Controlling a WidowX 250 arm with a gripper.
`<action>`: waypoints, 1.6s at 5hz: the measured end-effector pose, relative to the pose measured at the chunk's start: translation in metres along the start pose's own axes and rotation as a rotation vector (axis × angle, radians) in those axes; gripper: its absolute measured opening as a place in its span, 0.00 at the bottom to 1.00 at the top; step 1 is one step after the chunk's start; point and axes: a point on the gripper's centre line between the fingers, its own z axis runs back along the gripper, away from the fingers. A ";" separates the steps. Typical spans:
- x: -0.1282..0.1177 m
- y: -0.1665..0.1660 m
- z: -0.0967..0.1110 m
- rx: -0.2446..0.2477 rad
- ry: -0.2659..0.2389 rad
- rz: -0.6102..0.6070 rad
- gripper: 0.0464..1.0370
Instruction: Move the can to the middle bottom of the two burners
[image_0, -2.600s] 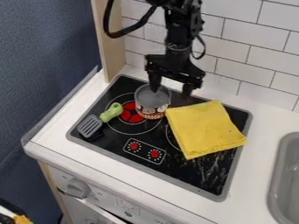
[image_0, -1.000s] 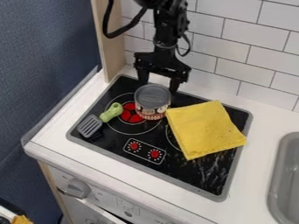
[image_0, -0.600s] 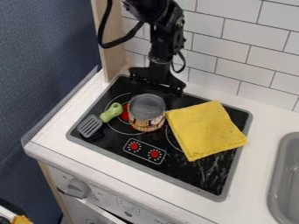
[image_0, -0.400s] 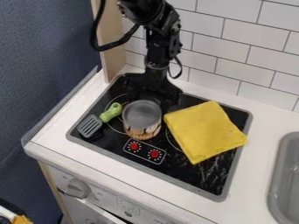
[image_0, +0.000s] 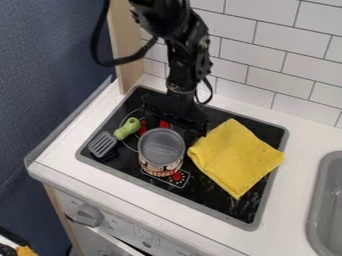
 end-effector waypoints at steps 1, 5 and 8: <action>-0.002 -0.005 0.009 0.002 -0.014 -0.017 0.96; 0.006 -0.008 0.049 -0.024 -0.107 0.018 0.96; 0.022 0.005 0.096 -0.036 -0.241 0.089 0.96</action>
